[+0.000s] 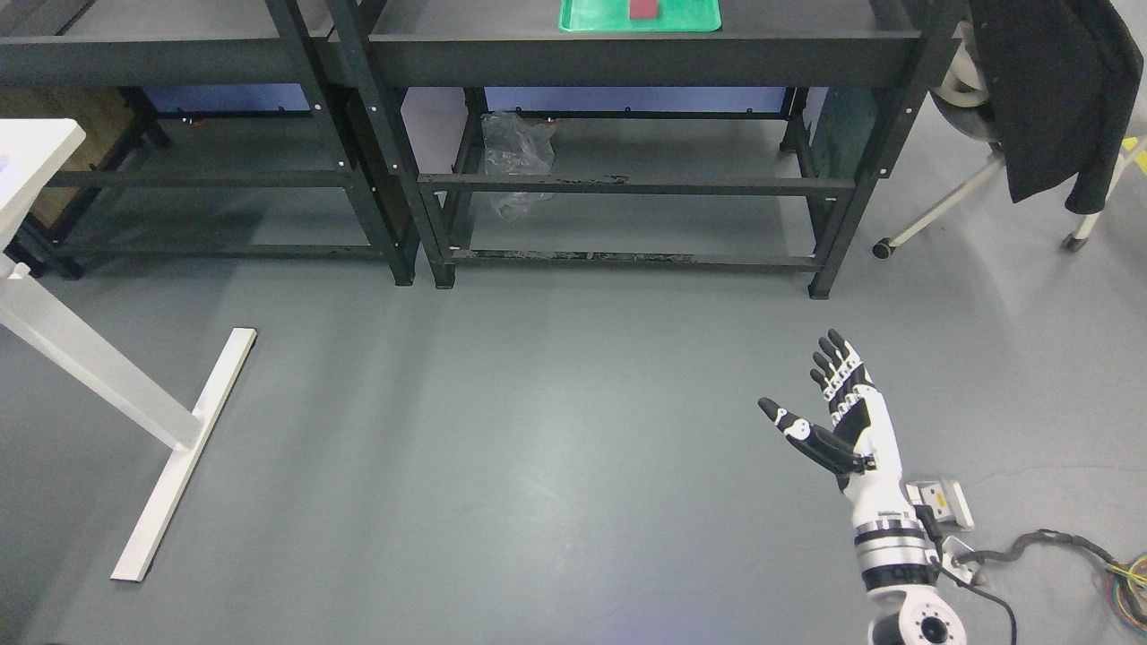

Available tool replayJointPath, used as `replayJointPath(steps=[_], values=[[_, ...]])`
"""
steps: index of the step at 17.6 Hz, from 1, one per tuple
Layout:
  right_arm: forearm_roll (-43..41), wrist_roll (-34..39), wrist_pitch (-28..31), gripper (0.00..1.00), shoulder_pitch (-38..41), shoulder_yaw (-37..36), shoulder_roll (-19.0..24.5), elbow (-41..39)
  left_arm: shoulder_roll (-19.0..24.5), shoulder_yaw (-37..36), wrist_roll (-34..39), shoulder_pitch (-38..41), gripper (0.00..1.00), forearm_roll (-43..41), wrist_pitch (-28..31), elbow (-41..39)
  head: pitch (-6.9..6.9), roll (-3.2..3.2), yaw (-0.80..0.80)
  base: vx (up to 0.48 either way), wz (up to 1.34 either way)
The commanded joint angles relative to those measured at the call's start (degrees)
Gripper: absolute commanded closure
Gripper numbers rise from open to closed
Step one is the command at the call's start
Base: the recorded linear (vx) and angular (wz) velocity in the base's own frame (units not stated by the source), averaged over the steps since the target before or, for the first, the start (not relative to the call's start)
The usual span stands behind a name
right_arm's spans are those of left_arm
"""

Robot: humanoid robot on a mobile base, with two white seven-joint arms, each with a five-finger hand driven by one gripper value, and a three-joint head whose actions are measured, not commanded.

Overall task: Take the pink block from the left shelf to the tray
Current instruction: 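Raise the right hand while driving toward the black shelf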

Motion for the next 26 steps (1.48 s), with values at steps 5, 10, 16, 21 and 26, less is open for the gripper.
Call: replayJointPath(steps=[5, 10, 16, 21, 26], values=[[0.0, 0.0, -0.1, 0.00, 0.9, -1.1, -1.0, -0.2, 1.0, 0.0, 0.0, -1.7, 0.00, 0.0, 0.0, -1.0, 0.00, 0.00, 0.00, 0.000, 0.00], [-0.1, -0.2, -0.4, 0.00, 0.5, -1.1, -1.0, -0.1, 1.0, 0.0, 0.0, -1.7, 0.00, 0.0, 0.0, -1.0, 0.00, 0.00, 0.00, 0.000, 0.00], [18.6, -3.6, -2.2, 0.01, -0.4, -5.5, -1.0, -0.1, 1.0, 0.0, 0.0, -1.8, 0.00, 0.0, 0.0, -1.0, 0.00, 0.00, 0.00, 0.000, 0.00], [51.2, -9.9, -2.1, 0.01, -1.3, -6.1, -2.6, -1.0, 1.0, 0.0, 0.0, -1.8, 0.00, 0.0, 0.0, -1.0, 0.00, 0.00, 0.00, 0.000, 0.00], [52.1, -10.1, -2.4, 0.01, -1.0, -6.4, -5.8, -2.7, 1.0, 0.0, 0.0, -1.7, 0.00, 0.0, 0.0, -1.0, 0.00, 0.00, 0.00, 0.013, 0.00]])
